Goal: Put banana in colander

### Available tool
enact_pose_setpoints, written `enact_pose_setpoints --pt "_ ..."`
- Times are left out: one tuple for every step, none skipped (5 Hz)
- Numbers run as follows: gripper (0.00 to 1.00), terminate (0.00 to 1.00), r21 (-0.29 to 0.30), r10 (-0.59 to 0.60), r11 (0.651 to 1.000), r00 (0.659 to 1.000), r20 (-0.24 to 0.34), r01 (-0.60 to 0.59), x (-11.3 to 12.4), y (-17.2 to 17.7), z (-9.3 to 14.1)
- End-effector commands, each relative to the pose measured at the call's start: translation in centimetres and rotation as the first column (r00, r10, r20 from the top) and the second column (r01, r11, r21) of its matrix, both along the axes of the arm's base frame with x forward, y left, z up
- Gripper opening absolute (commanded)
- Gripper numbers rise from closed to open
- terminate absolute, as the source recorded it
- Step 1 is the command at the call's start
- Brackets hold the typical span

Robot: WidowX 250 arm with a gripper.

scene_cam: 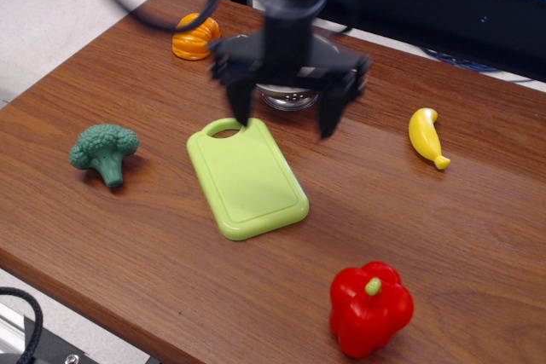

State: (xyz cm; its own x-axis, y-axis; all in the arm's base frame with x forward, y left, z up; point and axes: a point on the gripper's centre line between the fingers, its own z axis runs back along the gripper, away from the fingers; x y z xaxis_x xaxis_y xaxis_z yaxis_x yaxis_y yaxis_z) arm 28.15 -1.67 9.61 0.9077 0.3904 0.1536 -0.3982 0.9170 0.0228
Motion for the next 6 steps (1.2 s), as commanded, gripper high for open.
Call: enact_pose_setpoints --pt "1.00 0.00 -0.079 0.038 0.997 0.982 0.186 -0.024 7.4 -4.0 2.5" --pt "1.00 0.00 -0.128 0.092 0.989 0.976 0.197 -0.067 9.6 -4.3 1.4" --pt "1.00 0.00 -0.133 0.128 0.986 0.971 0.201 -0.103 11.0 -5.9 -0.5" --pt "1.00 0.00 -0.110 0.187 0.979 0.967 0.173 -0.170 11.9 -6.4 -2.1" --pt "1.00 0.00 -0.100 0.213 0.974 0.969 0.122 -0.202 12.3 -6.9 -4.5" --pt "1.00 0.00 -0.143 0.202 0.972 0.975 0.095 -0.188 12.1 -8.4 -5.7"
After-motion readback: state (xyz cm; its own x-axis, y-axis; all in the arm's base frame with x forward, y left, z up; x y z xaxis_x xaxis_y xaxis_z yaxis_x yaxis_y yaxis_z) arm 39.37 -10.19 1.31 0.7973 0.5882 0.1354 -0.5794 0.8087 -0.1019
